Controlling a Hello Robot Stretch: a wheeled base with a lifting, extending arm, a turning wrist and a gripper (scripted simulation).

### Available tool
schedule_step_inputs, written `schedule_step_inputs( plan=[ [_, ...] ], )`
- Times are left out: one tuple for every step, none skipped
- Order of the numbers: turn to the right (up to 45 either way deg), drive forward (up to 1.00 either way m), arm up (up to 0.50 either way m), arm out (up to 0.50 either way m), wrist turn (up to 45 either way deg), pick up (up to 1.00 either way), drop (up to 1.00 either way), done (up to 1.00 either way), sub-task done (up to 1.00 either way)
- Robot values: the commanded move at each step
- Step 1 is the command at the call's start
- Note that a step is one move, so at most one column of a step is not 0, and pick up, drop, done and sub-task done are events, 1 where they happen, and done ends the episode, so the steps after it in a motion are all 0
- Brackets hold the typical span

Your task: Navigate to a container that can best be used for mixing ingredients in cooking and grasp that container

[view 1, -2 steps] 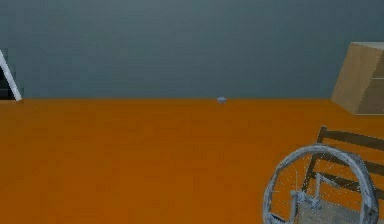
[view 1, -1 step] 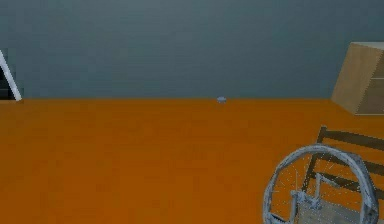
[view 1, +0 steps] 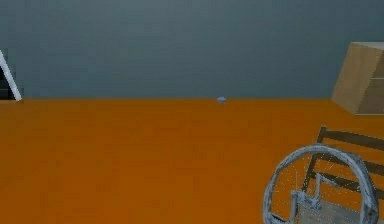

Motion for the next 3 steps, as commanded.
schedule_step_inputs(
  plan=[
    [0.0, 0.0, 0.0, 0.0, 45.0, 0.0, 0.0, 0.0, 0.0],
    [0.0, 0.0, 0.0, 0.0, 45.0, 0.0, 0.0, 0.0, 0.0],
    [0.0, 0.0, 0.0, 0.0, 45.0, 0.0, 0.0, 0.0, 0.0]
  ],
)
